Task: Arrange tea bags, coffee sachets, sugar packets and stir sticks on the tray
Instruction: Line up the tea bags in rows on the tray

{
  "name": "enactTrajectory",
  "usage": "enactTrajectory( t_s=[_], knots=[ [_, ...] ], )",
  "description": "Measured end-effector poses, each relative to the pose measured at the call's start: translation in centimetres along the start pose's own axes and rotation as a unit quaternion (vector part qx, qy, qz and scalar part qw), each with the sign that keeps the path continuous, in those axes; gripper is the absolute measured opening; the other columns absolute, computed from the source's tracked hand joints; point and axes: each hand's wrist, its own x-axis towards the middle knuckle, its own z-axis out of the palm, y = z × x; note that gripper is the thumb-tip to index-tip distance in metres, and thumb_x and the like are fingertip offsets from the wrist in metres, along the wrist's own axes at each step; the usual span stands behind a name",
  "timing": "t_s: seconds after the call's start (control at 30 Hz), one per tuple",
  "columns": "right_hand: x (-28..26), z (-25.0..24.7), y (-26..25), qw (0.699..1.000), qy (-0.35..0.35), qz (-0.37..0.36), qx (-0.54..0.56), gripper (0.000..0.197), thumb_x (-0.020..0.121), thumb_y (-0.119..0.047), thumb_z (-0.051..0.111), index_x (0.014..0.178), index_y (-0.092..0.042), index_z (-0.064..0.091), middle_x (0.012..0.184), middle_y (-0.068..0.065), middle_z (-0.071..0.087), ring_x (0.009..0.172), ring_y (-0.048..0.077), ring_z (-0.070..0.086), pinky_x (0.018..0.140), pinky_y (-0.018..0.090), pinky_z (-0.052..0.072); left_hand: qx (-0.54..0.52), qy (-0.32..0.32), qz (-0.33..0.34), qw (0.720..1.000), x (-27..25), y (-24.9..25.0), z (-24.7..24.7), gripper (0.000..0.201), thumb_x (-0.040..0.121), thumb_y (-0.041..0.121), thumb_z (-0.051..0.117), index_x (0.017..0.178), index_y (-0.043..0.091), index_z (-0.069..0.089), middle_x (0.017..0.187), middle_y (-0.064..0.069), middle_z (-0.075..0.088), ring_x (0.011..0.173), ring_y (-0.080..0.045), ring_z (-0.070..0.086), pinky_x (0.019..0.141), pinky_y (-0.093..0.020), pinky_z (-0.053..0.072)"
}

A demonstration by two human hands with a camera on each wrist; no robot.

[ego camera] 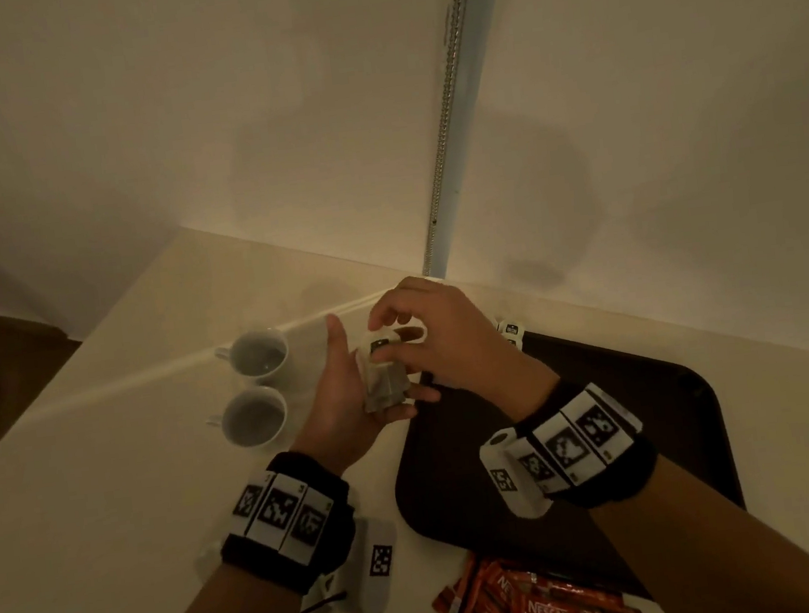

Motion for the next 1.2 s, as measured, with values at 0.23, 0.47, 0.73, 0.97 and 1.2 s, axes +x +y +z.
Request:
enactTrajectory(
  t_s=[0.23, 0.47, 0.73, 0.97, 1.2],
  knots=[
    [0.5, -4.3, -2.2, 0.996, 0.021, 0.038, 0.083, 0.008, 0.079, -0.015, 0.074, 0.085, -0.012, 0.069, 0.074, -0.004, 0.067, 0.067, 0.005, 0.063, 0.063, 0.018, 0.052, 0.104, 0.029, 0.131, 0.985, -1.0, 0.0, 0.9, 0.033, 0.078, 0.037, 0.061, 0.106, 0.020, 0.064, 0.103, -0.002, 0.070, 0.055, -0.014, 0.058, 0.048, -0.022, 0.047],
    [1.1, -7.1, -5.0, 1.000, 0.011, -0.009, 0.013, 0.009, 0.077, -0.020, 0.076, 0.082, -0.014, 0.072, 0.063, -0.008, 0.062, 0.056, 0.000, 0.055, 0.059, 0.011, 0.044, 0.078, 0.000, 0.188, 0.979, -1.3, 0.0, 2.9, 0.014, 0.077, 0.026, 0.065, 0.090, 0.023, 0.069, 0.086, -0.008, 0.067, 0.052, -0.012, 0.057, 0.046, -0.022, 0.044],
    [0.8, -7.9, -5.4, 1.000, 0.008, -0.004, -0.016, 0.008, 0.077, -0.024, 0.076, 0.082, -0.019, 0.072, 0.064, -0.010, 0.061, 0.059, 0.000, 0.054, 0.060, 0.010, 0.043, 0.054, -0.011, 0.185, 0.981, -1.4, 0.0, 3.6, 0.011, 0.082, 0.028, 0.067, 0.089, 0.020, 0.068, 0.082, -0.005, 0.066, 0.052, -0.012, 0.056, 0.047, -0.021, 0.043],
    [0.6, -7.9, -5.3, 1.000, 0.014, 0.001, -0.011, 0.010, 0.077, -0.023, 0.076, 0.085, -0.019, 0.071, 0.064, -0.012, 0.059, 0.059, 0.000, 0.053, 0.061, 0.010, 0.042, 0.052, -0.009, 0.182, 0.982, -1.6, 0.0, 3.7, 0.019, 0.078, 0.029, 0.063, 0.092, 0.018, 0.066, 0.082, -0.001, 0.068, 0.057, -0.012, 0.059, 0.048, -0.021, 0.043],
    [0.1, -7.6, -4.2, 0.999, 0.022, 0.027, 0.009, 0.012, 0.079, -0.023, 0.074, 0.091, -0.019, 0.073, 0.068, -0.007, 0.063, 0.061, -0.001, 0.054, 0.063, 0.008, 0.041, 0.076, -0.012, 0.170, 0.982, -1.6, 0.0, 2.9, 0.027, 0.078, 0.032, 0.062, 0.102, 0.018, 0.065, 0.091, 0.000, 0.072, 0.066, -0.015, 0.064, 0.052, -0.022, 0.047]
  ],
)
